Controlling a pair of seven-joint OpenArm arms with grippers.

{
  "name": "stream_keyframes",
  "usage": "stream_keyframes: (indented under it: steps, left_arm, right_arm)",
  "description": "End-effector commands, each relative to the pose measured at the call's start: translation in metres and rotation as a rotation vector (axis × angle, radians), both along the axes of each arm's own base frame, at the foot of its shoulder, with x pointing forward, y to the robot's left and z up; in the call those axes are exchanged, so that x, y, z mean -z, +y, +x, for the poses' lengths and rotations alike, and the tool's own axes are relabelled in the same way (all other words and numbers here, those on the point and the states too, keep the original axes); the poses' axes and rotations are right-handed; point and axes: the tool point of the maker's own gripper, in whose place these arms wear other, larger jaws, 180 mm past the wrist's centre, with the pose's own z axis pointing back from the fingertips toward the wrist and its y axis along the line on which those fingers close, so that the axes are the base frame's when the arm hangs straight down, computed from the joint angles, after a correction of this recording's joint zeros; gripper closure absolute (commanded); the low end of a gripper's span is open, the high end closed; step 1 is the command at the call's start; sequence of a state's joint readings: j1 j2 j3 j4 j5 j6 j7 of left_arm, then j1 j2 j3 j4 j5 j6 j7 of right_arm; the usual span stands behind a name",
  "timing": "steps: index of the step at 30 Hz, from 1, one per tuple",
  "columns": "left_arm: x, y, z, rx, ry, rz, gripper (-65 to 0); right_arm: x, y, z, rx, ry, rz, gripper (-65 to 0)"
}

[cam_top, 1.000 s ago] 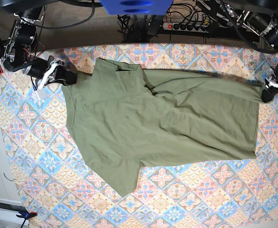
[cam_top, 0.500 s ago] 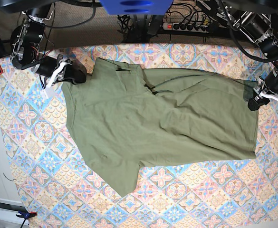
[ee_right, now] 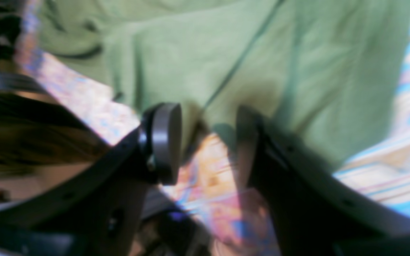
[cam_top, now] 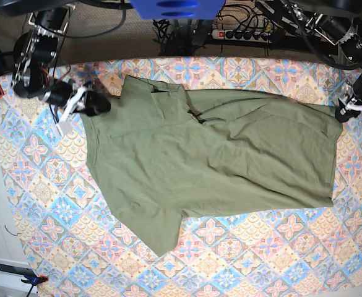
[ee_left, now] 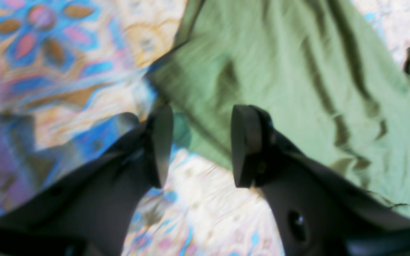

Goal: Layout the t-shirt on the table in an organized manner, then fold the t-shirt properly

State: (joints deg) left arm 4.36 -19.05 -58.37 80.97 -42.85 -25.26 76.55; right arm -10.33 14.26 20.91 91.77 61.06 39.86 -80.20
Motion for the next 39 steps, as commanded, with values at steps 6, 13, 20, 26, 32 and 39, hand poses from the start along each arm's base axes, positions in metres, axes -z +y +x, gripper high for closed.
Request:
stream_keyframes:
  steps: [6, 13, 20, 26, 32, 39]
  left_arm:
    - [-0.018, 0.008, 0.011, 0.004, -0.055, 0.029, -27.1]
    - [-0.018, 0.008, 0.011, 0.004, -0.055, 0.029, -27.1]
    - [-0.018, 0.008, 0.011, 0.005, -0.055, 0.029, -27.1]
    - [-0.018, 0.008, 0.011, 0.005, -0.055, 0.029, -27.1]
    - [-0.018, 0.008, 0.011, 0.005, -0.055, 0.029, -27.1]
    - [-0.018, 0.008, 0.011, 0.005, -0.055, 0.029, -27.1]
  right_arm:
    - [-0.026, -0.008, 0.043, -0.009, -0.117, -0.083, -25.0]
    - [-0.012, 0.007, 0.064, -0.119, -0.126, -0.276, -24.8]
    - [0.004, 0.014, 0.065, -0.233, -0.157, -0.426, -24.7]
    - [0.018, 0.0, 0.062, -0.24, -0.128, -0.48, -24.7]
    - [0.035, -0.005, 0.056, -0.224, -0.075, -0.457, -24.7]
    - [0.046, -0.006, 0.05, -0.221, -0.038, -0.443, -22.9]
